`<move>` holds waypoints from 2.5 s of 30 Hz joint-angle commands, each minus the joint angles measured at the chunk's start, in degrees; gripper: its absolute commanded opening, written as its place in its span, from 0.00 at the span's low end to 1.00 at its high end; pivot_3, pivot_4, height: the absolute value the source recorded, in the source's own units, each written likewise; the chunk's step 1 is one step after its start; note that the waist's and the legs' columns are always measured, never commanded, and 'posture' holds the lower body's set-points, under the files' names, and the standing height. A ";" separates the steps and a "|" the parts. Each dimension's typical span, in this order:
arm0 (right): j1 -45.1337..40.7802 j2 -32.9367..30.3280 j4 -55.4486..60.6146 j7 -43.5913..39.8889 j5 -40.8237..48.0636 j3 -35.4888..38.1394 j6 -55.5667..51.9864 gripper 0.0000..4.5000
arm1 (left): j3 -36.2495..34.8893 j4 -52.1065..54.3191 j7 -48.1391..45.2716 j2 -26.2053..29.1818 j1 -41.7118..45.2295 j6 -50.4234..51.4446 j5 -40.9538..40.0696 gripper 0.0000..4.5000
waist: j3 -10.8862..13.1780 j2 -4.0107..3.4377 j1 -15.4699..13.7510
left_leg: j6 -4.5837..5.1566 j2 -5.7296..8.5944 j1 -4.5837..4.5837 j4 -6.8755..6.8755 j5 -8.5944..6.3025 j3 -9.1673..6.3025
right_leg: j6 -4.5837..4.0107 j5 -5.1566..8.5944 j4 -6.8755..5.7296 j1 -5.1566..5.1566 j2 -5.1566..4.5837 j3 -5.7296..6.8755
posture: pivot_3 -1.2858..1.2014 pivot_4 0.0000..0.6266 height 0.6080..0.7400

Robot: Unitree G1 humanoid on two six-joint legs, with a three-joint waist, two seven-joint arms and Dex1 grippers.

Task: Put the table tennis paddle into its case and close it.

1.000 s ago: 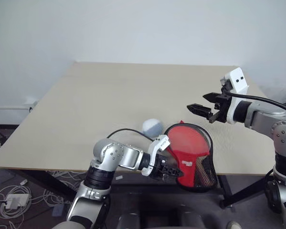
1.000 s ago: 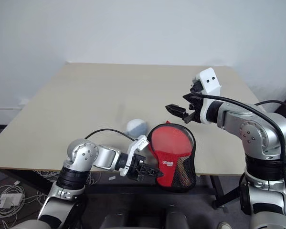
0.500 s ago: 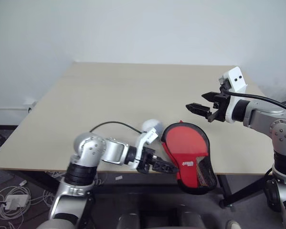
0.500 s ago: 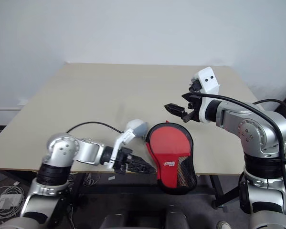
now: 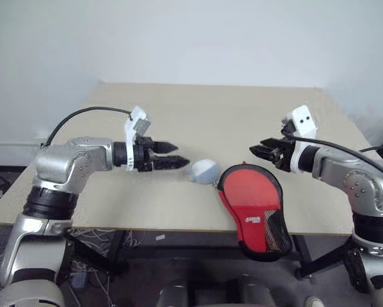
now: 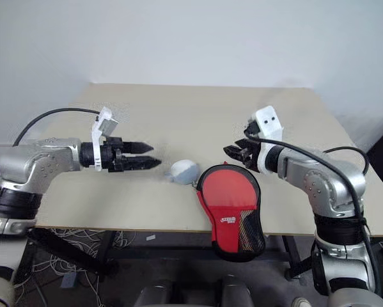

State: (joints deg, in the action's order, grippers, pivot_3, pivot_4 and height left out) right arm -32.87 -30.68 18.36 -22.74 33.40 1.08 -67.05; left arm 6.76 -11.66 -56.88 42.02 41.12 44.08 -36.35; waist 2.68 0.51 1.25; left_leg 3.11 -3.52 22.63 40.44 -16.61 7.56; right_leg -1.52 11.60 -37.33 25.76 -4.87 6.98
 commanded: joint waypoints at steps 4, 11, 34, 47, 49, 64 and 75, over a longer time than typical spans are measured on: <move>2.20 4.17 0.14 2.40 -3.35 -1.95 4.09 0.00 | -4.47 -5.38 4.16 -7.42 -1.70 -9.20 4.91 1.00 | 0.00 0.02 0.04 | 0.00 -0.01 0.01 0.00 0.00 0.04 | 0.01 -0.01 -0.01 0.02 0.01 -0.03 | 0.52 0.00 1.00; 5.79 7.41 -3.87 3.09 -7.85 -4.33 10.28 0.00 | -5.03 -3.49 6.80 -14.09 -8.75 -10.33 6.29 1.00 | 0.00 0.07 -0.03 | 0.01 -0.02 -0.02 0.01 0.01 0.04 | 0.01 -0.01 -0.06 0.01 0.00 -0.05 | 0.52 0.00 1.00; 14.70 12.29 -10.52 2.41 -15.14 -6.93 20.34 0.00 | -7.35 -27.63 5.42 -26.15 0.53 -20.95 13.85 1.00 | -0.01 0.12 0.21 | 0.07 -0.01 -0.07 0.04 0.02 -0.04 | 0.01 -0.01 -0.05 -0.08 0.03 0.05 | 0.52 0.00 1.00; 17.39 11.63 -7.79 1.38 -15.76 -8.30 17.98 0.00 | -5.53 -21.38 2.08 -26.48 -6.28 -16.27 15.58 0.96 | -0.04 0.15 0.22 | 0.13 -0.02 -0.11 0.04 -0.02 -0.06 | 0.01 -0.01 -0.05 -0.13 0.01 0.04 | 0.52 0.00 1.00; 17.53 11.56 -7.55 1.19 -15.86 -8.31 17.89 0.00 | -4.89 -19.25 1.55 -26.43 -7.79 -14.95 15.44 0.87 | -0.05 0.15 0.22 | 0.16 -0.03 -0.14 0.04 -0.03 -0.06 | 0.01 -0.01 -0.05 -0.15 0.00 0.04 | 0.52 0.00 1.00; 17.59 10.71 -7.87 0.18 -16.66 -9.02 18.20 0.00 | -7.76 -33.71 5.16 -26.27 6.97 -23.41 18.89 0.24 | -0.06 0.18 0.21 | 0.37 -0.01 -0.15 0.06 -0.15 -0.13 | 0.01 -0.01 -0.05 -0.20 0.01 0.11 | 0.52 0.00 1.00; 17.94 10.55 -7.26 -0.52 -17.51 -9.99 18.33 0.00 | -6.68 -50.92 7.80 -31.20 17.86 -33.40 25.35 0.24 | -0.07 0.21 0.22 | 0.38 -0.01 -0.12 0.07 -0.15 -0.15 | 0.01 -0.01 -0.04 -0.19 0.02 0.14 | 0.52 0.00 1.00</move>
State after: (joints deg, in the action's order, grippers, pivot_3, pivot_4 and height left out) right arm -15.21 -19.63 10.47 -22.77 16.57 -8.08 -48.32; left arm 0.89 -62.28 -49.89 11.11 55.53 13.49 -11.60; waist 2.62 0.71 1.47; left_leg 3.49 -3.52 22.51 40.51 -16.76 7.41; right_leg -1.52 11.59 -37.37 25.57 -4.85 7.12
